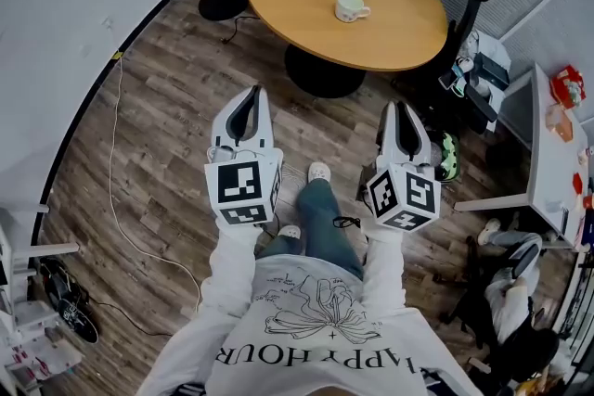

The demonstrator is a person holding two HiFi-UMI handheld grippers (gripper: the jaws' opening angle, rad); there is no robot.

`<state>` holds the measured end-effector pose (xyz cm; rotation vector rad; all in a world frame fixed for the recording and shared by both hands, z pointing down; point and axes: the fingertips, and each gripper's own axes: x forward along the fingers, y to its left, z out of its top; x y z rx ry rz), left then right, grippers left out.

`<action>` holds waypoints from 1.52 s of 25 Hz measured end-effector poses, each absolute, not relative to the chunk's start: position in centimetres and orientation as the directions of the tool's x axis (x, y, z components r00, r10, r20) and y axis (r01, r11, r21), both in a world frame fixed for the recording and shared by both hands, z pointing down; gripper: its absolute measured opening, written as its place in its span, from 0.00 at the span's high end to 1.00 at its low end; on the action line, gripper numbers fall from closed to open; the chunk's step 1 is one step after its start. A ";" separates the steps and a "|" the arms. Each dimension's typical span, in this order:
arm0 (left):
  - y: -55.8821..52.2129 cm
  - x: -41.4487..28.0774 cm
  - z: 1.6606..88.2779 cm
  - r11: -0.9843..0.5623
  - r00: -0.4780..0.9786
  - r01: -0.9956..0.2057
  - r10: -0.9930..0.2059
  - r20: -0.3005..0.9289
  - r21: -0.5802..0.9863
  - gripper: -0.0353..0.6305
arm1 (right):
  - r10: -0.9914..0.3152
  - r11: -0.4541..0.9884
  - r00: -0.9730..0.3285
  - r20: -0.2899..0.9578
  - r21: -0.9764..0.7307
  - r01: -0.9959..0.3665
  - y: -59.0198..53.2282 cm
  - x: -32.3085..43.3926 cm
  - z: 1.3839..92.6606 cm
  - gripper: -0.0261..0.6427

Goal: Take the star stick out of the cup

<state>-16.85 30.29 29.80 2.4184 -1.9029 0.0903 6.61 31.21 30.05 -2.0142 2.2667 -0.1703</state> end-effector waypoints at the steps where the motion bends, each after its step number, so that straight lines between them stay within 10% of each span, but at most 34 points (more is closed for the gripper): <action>1: 29.8 -16.9 30.0 -0.230 0.230 -0.973 -0.969 0.091 0.013 0.94 | -0.993 0.119 -0.120 -0.003 -0.154 -0.981 30.6 6.6 30.1 0.86; 38: -0.8 -7.8 28.3 -0.101 0.100 -0.995 -0.993 0.062 -0.015 0.94 | -0.960 0.280 -0.281 -0.017 -0.168 -0.945 -4.0 15.5 29.3 0.84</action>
